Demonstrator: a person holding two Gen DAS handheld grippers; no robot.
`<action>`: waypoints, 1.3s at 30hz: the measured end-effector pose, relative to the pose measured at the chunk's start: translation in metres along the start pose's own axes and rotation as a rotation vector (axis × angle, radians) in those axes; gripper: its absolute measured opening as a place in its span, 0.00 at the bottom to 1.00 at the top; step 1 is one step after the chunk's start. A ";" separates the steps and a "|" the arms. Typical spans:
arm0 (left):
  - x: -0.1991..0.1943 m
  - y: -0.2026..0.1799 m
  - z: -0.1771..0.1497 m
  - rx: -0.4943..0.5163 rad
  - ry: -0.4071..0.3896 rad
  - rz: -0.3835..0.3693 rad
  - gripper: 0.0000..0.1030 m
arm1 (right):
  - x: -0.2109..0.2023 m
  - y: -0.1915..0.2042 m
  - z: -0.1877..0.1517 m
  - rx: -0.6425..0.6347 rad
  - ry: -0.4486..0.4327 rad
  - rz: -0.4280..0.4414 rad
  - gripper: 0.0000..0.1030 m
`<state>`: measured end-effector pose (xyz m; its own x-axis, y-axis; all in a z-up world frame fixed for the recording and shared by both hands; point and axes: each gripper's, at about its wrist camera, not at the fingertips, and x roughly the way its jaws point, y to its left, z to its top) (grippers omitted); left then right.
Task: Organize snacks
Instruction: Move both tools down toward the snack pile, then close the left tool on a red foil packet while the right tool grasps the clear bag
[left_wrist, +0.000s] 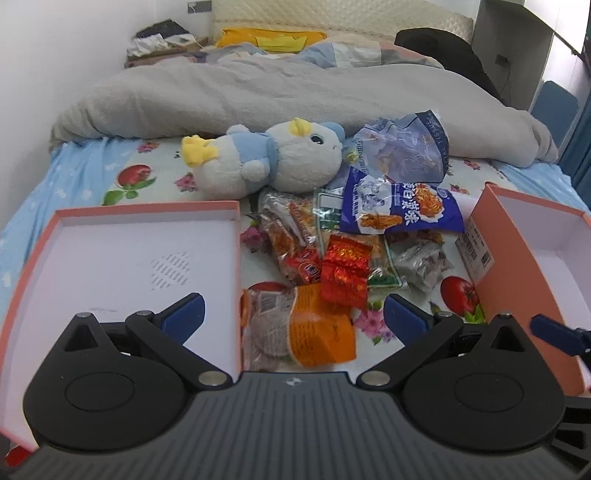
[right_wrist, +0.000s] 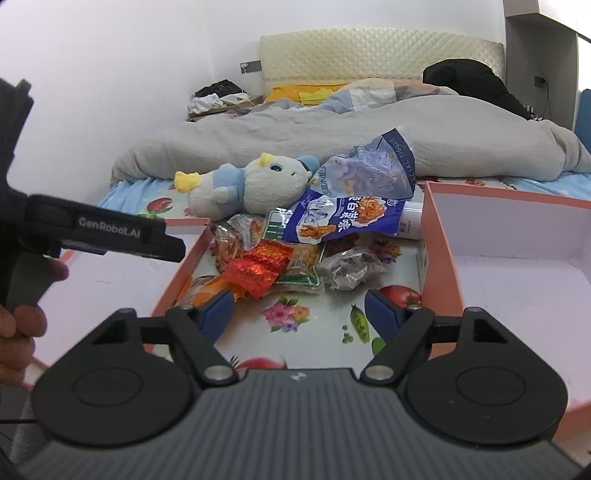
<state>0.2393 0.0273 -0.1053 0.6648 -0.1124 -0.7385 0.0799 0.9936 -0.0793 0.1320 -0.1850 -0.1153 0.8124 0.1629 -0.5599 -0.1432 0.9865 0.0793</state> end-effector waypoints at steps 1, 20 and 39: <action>0.005 0.000 0.003 -0.002 0.004 -0.012 1.00 | 0.006 -0.001 0.001 0.000 0.006 -0.003 0.73; 0.118 -0.004 0.039 -0.011 0.086 -0.215 0.91 | 0.119 -0.029 0.017 0.007 0.084 -0.099 0.68; 0.167 -0.015 0.036 0.060 0.163 -0.292 0.75 | 0.179 -0.038 0.013 -0.058 0.127 -0.121 0.85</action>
<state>0.3762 -0.0068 -0.2032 0.4803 -0.3853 -0.7880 0.2968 0.9168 -0.2673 0.2906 -0.1931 -0.2080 0.7485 0.0361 -0.6621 -0.0840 0.9956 -0.0407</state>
